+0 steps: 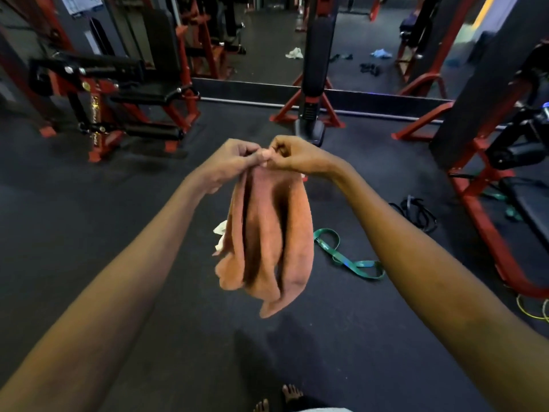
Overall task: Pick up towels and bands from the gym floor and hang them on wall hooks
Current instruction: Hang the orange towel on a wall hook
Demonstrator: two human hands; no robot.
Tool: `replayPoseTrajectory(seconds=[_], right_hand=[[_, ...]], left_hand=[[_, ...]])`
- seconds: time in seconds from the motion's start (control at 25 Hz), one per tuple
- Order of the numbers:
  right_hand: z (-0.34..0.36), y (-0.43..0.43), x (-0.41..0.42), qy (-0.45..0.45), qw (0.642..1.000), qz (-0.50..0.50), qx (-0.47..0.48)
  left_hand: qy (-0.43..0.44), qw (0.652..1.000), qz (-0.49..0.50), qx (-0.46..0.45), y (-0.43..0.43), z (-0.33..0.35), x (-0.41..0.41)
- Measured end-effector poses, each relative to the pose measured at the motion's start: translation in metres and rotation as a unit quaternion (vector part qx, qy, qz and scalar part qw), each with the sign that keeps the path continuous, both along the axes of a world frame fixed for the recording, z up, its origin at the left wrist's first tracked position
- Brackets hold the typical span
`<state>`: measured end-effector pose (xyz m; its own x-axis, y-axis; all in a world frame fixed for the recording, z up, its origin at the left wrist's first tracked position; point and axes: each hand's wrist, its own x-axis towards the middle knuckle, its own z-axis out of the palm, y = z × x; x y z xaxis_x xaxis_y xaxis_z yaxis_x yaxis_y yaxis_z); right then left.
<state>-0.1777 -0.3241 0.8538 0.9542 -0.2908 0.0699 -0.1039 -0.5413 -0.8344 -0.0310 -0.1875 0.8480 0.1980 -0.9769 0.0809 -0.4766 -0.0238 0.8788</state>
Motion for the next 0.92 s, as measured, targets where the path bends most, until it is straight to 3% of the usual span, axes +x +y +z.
replayPoseTrajectory(seconds=[0.12, 0.2, 0.32, 0.48, 0.56, 0.64, 0.72, 0.8, 0.92], right_hand=[[-0.015, -0.008, -0.027, 0.146, 0.986, 0.059, 0.050], [-0.040, -0.016, -0.047, 0.195, 0.975, 0.070, 0.083], [-0.050, -0.018, -0.065, 0.078, 0.977, -0.033, 0.195], [-0.008, -0.011, -0.065, -0.044, 0.969, -0.085, 0.229], [0.012, -0.010, -0.070, -0.076, 0.972, -0.089, 0.206], [0.015, -0.022, -0.090, -0.028, 0.987, -0.099, 0.127], [-0.002, -0.037, -0.123, 0.085, 0.987, -0.106, 0.081], [-0.028, -0.051, -0.160, 0.139, 0.974, -0.127, 0.129], [-0.049, -0.060, -0.210, 0.115, 0.960, -0.166, 0.196]], left_hand=[[-0.038, 0.998, 0.017, -0.050, -0.003, 0.015, -0.002], [-0.008, 0.994, 0.046, -0.094, -0.001, 0.018, 0.001], [0.057, 0.991, 0.093, -0.081, 0.004, 0.007, 0.014], [0.020, 0.991, -0.069, 0.116, -0.012, -0.017, -0.004], [0.048, 0.988, -0.115, 0.094, -0.028, -0.028, -0.023], [0.144, 0.986, -0.087, -0.006, -0.047, -0.025, -0.042], [0.242, 0.967, -0.066, -0.051, -0.069, -0.016, -0.062], [0.284, 0.955, -0.081, -0.043, -0.094, -0.009, -0.093], [0.328, 0.941, -0.081, -0.032, -0.126, -0.009, -0.151]])
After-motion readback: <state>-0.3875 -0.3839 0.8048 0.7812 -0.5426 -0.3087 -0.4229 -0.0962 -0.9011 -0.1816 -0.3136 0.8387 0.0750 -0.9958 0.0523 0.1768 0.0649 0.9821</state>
